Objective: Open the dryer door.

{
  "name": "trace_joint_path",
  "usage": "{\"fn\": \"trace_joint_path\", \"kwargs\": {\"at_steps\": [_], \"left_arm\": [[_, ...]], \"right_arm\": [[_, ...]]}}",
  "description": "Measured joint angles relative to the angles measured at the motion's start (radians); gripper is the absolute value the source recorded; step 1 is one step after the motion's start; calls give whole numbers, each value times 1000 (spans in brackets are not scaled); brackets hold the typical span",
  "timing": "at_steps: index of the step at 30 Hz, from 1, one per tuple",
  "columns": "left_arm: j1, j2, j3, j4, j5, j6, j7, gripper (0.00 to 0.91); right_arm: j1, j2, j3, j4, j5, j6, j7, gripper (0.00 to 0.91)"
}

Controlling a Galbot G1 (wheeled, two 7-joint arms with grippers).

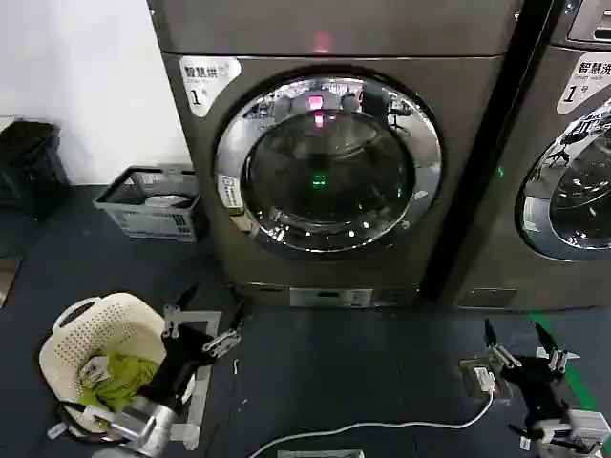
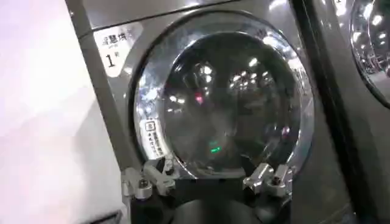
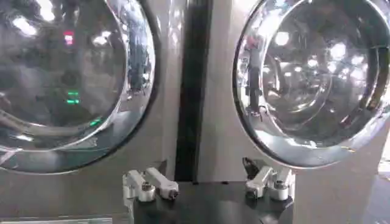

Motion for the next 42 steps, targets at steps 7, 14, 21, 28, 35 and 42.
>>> {"fn": "trace_joint_path", "kwargs": {"at_steps": [7,14,21,28,35,42], "left_arm": [[-13,7,-2,3,-15,-8,-1,907],[-8,18,-10,-8,-22,-8,0,907],[6,13,-9,-20,-23,-22,-1,907],[27,13,-10,-53,-28,-21,-1,907],[49,1,-10,-75,-20,-24,1,907],[61,-7,-15,-84,-17,-30,1,907]], "right_arm": [[37,-62,-22,-48,45,77,-64,907],[96,-208,-83,-125,135,155,-163,907],[211,-355,-175,-227,166,244,-260,907],[382,-466,-303,-346,250,293,-359,907],[575,-520,-473,-475,320,329,-425,907],[769,-534,-638,-585,388,332,-439,907]]}}
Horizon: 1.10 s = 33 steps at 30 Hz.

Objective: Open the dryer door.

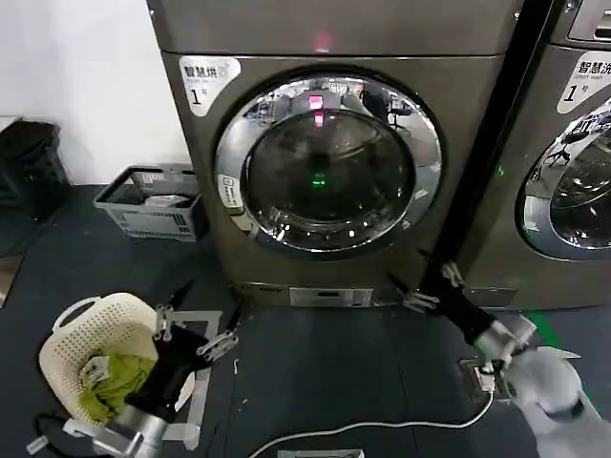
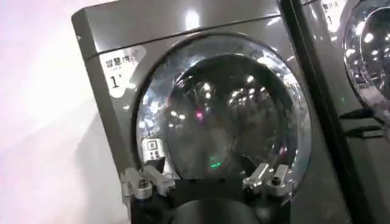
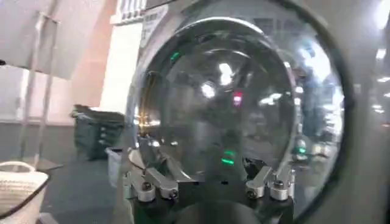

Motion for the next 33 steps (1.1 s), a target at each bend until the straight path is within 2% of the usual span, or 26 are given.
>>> {"fn": "trace_joint_path", "kwargs": {"at_steps": [15,33], "left_arm": [[14,-20,3,-16,12,-7,0,907],[31,-26,0,-27,17,-15,0,907]], "right_arm": [[351,104,-311,-191,-2,-2,19,907],[539,256,-462,-393,-12,12,9,907]]}}
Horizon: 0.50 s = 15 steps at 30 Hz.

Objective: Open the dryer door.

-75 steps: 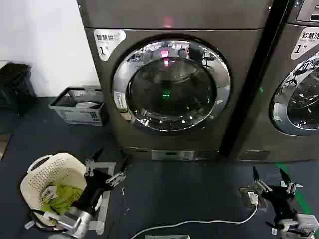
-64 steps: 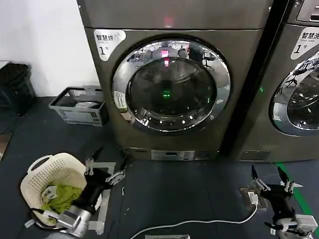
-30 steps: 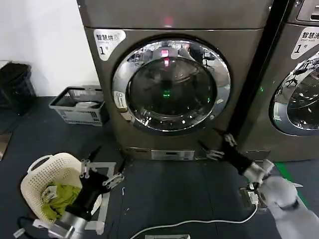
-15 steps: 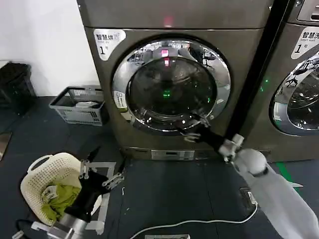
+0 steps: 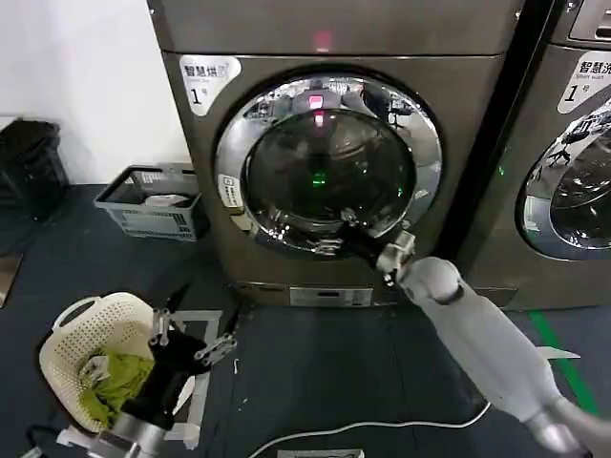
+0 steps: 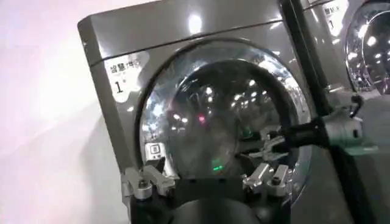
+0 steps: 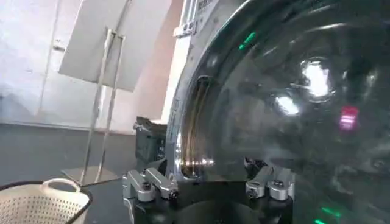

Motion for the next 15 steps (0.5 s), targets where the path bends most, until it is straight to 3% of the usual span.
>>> {"fn": "trace_joint_path", "kwargs": {"at_steps": [15], "left_arm": [[-7,-9,-9,0,-1,-2,0,907]], "right_arm": [[120,145,-70,-156,-10,13,-11,907]]}}
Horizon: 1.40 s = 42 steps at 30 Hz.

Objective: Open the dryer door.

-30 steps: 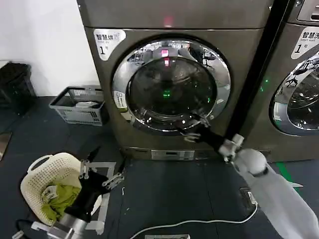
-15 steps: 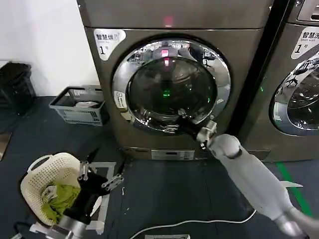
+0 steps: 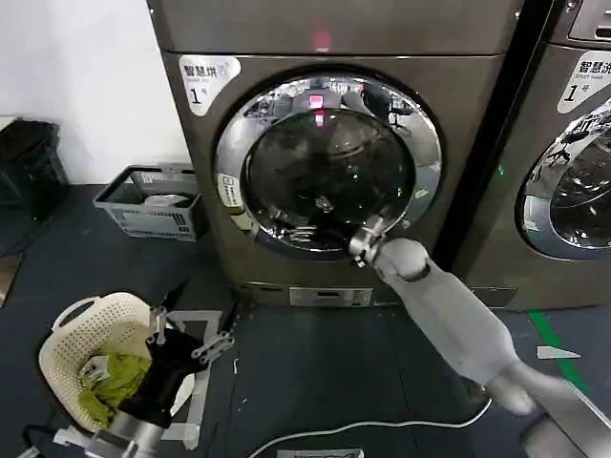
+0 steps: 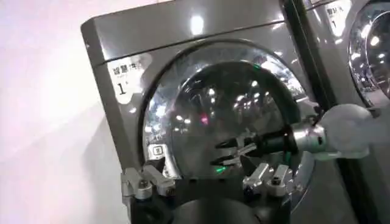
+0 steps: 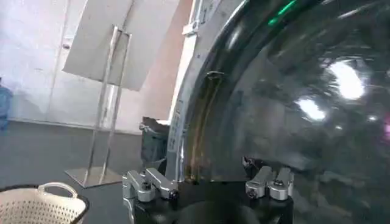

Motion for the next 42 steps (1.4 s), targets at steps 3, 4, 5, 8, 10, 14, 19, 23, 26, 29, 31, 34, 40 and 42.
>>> {"fn": "trace_joint_path", "kwargs": {"at_steps": [3,4,5,8,10,14,19,23,26,29,31,34,40,42], "left_arm": [[-1,-1,0,0,0,0,0,907],[-1,-1,0,0,0,0,0,907],[-1,-1,0,0,1,0,0,907],[-1,-1,1,0,1,0,0,907],[-2,-3,1,-1,1,0,0,907],[-1,-3,1,-4,2,-1,0,907],[2,-5,-1,-9,2,-1,1,907],[2,-5,-3,-9,2,-1,1,907],[2,-5,-5,-10,2,-2,1,907],[1,-5,-5,-11,1,-2,1,907],[0,-6,-5,-12,1,-2,1,907],[1,-8,-5,-15,1,-2,1,907],[5,-11,-6,-21,1,-4,1,907],[6,-11,-7,-21,1,-5,1,907]], "right_arm": [[8,14,-9,-11,1,-1,6,907],[10,18,-13,-15,2,-2,9,907],[13,22,-18,-18,2,-3,14,907],[21,36,-31,-31,3,-8,29,907],[28,47,-39,-42,3,-11,40,907],[33,64,-41,-67,2,-12,48,907],[38,85,-45,-101,1,-12,47,907],[45,103,-48,-126,-1,-12,47,907],[48,112,-51,-139,-1,-12,47,907],[50,122,-55,-150,-1,-13,48,907],[53,127,-57,-158,-1,-13,48,907],[59,134,-59,-170,-1,-13,48,907],[73,148,-66,-195,-2,-13,39,907],[76,153,-69,-203,-2,-13,35,907]]}}
